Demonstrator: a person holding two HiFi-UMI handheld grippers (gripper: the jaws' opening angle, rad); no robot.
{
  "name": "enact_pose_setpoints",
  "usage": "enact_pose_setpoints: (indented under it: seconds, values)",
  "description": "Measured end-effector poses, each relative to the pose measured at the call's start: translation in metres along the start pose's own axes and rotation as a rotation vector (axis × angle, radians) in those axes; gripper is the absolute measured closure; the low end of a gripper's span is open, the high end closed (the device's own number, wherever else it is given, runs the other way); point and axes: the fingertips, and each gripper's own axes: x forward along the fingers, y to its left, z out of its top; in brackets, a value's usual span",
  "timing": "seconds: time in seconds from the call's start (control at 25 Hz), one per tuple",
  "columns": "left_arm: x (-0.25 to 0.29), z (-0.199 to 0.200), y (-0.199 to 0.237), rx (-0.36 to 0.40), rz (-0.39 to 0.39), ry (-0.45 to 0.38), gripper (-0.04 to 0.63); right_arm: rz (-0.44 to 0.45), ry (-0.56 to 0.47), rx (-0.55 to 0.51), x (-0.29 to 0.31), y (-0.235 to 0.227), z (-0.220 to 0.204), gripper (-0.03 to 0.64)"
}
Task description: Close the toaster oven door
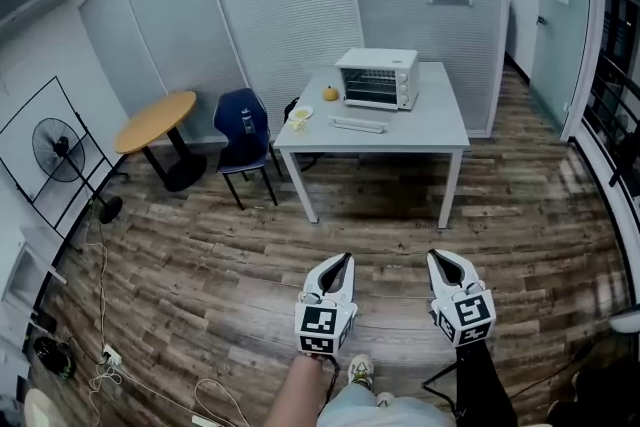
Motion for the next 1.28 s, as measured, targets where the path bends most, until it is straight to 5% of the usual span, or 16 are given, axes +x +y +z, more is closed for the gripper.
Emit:
enact_pose_setpoints:
  seconds: [0.8,1.28]
  values:
    - [0.133,0.014,0.034,-0.048,-0.058,-0.043,0.541,-0.092,0.015,0.016,0.08,-0.086,-0.002,0.614]
    - [0.238,0.014,0.094,-0.057,-0.071,-0.04,0.541,-0.101,0.006,-0.003,0.184,-0.134,0.006,0.612]
